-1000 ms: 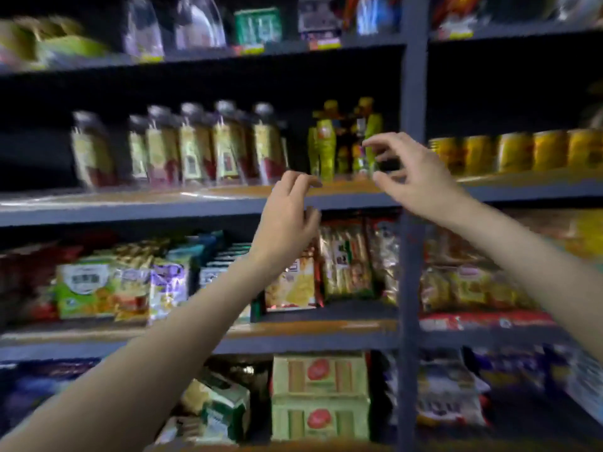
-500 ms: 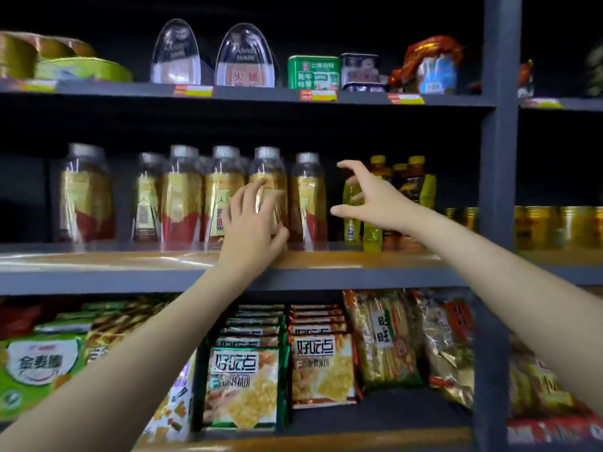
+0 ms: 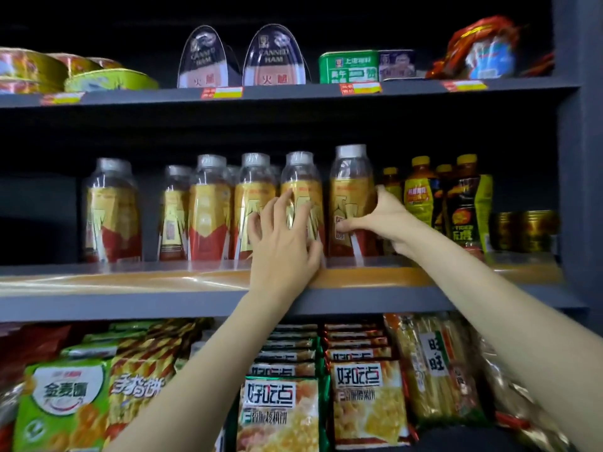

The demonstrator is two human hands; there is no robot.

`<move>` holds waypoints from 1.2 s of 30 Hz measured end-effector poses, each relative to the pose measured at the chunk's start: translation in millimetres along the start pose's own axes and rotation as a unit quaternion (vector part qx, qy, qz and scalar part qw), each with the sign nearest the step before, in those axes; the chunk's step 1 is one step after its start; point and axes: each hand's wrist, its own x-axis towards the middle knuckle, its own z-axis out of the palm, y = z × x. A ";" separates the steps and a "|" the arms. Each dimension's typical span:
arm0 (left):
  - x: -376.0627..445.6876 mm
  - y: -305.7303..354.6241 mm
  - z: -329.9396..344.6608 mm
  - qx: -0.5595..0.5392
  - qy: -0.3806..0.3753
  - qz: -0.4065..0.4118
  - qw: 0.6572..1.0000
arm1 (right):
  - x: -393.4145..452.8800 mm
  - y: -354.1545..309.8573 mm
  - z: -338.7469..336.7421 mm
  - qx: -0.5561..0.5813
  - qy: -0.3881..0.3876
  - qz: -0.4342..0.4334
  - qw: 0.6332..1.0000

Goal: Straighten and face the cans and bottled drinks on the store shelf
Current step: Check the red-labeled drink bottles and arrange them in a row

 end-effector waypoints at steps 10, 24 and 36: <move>-2.8 2.2 -14.4 -0.107 0.011 0.007 0.994 | -72.4 -43.4 -54.6 0.214 0.011 -0.092 0.972; -12.2 8.4 -85.5 -0.536 -0.049 -0.090 0.838 | -107.7 -65.5 -26.4 0.394 -0.069 0.063 0.914; -18.1 -5.1 -114.8 -0.627 -0.219 -0.064 0.745 | -109.9 -76.4 -13.3 0.478 -0.031 0.094 0.873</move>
